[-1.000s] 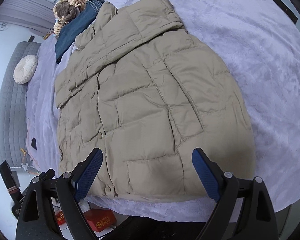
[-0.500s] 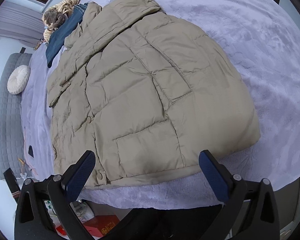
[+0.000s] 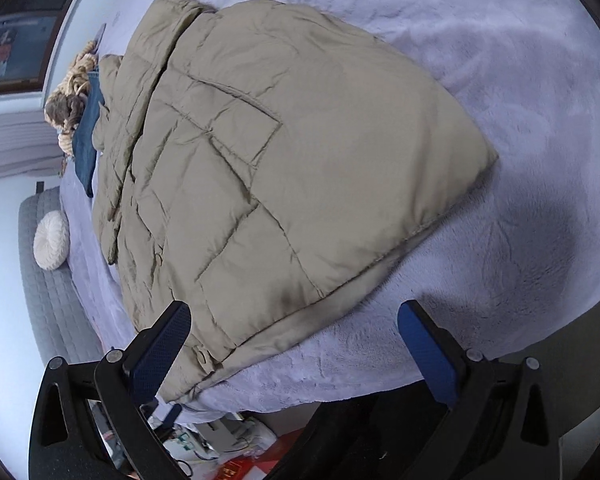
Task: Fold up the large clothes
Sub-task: 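Move both grippers to the jacket hem to prepare the next fold, then grasp the jacket hem with both grippers and lift it toward the collar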
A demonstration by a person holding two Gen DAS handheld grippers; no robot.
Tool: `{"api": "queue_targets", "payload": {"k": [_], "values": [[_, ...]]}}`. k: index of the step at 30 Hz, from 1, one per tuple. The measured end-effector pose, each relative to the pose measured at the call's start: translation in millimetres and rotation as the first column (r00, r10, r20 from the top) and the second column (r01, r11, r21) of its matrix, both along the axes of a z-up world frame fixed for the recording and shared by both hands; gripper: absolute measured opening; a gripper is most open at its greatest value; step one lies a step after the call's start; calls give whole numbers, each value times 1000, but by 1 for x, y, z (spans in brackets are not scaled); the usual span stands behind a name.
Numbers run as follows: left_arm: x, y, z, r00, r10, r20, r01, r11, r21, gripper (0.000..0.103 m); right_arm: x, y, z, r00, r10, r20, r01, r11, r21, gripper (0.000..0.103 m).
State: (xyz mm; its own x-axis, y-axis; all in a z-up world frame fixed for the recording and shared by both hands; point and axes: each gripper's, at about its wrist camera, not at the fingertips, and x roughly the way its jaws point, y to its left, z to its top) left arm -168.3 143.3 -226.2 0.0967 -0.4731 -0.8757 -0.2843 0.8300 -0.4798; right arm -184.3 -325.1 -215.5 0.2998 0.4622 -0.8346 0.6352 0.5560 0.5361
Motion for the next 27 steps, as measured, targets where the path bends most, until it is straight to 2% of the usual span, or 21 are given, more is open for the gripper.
{"api": "queue_targets", "payload": {"k": [3,8,12,14,15,16,17,18,19,20,22,23,24,25,27], "values": [[2,-7,-11,1000,5,-5,-6,999,-41,103,-6,-5,-11,998,-67,-4,67,996,55,103],[18,-16,-10,998,48,50,-42,993,-107,103,-6,-11,-21,987,-158,18,154,979,133,103],[35,-23,-16,995,85,44,-80,991,-108,103,3,-13,-25,982,-182,40,174,973,151,103],[39,-25,-17,995,87,48,-82,992,-94,99,8,-13,-28,980,-196,43,186,968,169,103],[42,-28,-17,995,82,53,-78,993,-84,91,11,-13,-31,978,-203,44,192,964,184,103],[43,-30,-16,996,74,58,-70,995,-75,76,12,-12,-33,977,-208,46,195,961,197,103],[44,-32,-15,996,60,62,-55,996,-71,66,14,-11,-35,976,-213,50,198,956,215,103],[45,-31,-14,997,41,68,-36,997,-69,41,15,-10,-36,974,-221,51,203,952,229,102],[46,-33,-12,997,14,80,-9,998,-65,22,14,-8,-35,972,-228,51,211,949,234,96],[47,-34,-8,995,-7,99,13,998,-55,21,14,-8,-35,970,-236,53,217,947,238,89],[46,-33,2,989,-33,141,37,999,-30,18,13,-8,-36,970,-239,51,219,943,251,58],[47,-33,7,987,-43,157,47,999,-20,16,12,-8,-37,971,-236,46,217,943,253,50],[48,-31,12,984,-50,168,53,999,-14,16,10,-9,-37,972,-231,41,214,945,246,29],[49,-31,16,982,-52,182,54,999,-8,16,10,-9,-37,974,-223,34,209,951,230,13],[51,-30,27,975,-59,214,60,998,6,16,10,-9,-33,976,-214,35,204,960,192,10]]}}
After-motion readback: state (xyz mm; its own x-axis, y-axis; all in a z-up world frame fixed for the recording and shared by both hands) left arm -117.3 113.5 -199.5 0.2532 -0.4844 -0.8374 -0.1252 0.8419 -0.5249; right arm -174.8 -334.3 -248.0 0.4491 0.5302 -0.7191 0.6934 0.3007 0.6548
